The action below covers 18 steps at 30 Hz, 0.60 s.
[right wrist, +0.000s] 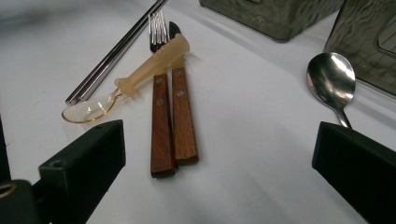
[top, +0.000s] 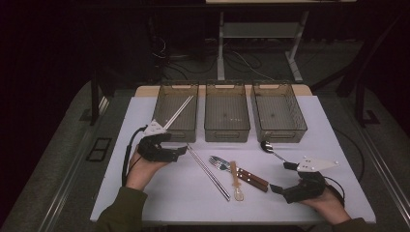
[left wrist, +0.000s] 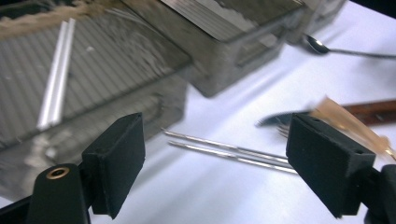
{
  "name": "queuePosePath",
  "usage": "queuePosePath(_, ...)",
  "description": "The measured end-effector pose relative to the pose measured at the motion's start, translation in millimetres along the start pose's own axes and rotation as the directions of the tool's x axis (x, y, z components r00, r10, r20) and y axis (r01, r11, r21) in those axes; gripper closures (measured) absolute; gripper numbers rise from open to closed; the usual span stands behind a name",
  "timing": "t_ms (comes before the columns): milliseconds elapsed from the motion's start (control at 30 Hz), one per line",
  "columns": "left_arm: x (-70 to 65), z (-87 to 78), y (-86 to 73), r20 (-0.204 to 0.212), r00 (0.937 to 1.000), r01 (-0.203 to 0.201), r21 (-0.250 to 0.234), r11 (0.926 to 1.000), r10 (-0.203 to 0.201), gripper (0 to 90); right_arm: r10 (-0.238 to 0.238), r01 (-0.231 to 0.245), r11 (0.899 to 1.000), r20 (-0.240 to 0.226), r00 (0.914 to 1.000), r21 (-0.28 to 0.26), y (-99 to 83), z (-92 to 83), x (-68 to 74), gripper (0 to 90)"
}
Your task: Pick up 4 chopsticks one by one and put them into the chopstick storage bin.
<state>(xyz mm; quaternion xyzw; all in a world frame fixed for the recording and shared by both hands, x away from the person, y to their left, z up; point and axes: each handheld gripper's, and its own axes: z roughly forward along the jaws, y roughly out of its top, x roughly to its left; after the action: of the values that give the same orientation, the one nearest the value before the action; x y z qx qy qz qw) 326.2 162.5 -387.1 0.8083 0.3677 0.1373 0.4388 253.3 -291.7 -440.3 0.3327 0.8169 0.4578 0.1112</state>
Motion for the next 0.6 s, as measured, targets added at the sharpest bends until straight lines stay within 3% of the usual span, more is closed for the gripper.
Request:
queuePosePath(367, -31.3, 5.9, -24.8, 0.057, 0.9978, -0.037, 0.047, 0.9982, 0.034, 25.4, -0.002, 0.002, 1.0, -0.001, 1.0, 0.0, 0.1, 0.9, 0.5, 2.5)
queuePosePath(533, -37.4, 9.5, -34.6, 0.104, 0.9946, -0.003, 0.045, 0.999, -0.001, 31.3, 0.005, -0.005, 1.0, -0.002, 1.0, -0.001, -0.1, 0.4, -0.7, 2.5)
queuePosePath(600, -40.9, 10.5, -37.6, 0.112, 0.9937, -0.014, 0.055, 0.9984, 0.007, 34.9, 0.006, -0.007, 1.0, -0.003, 1.0, -0.004, 0.0, 0.0, -1.0, 2.5)
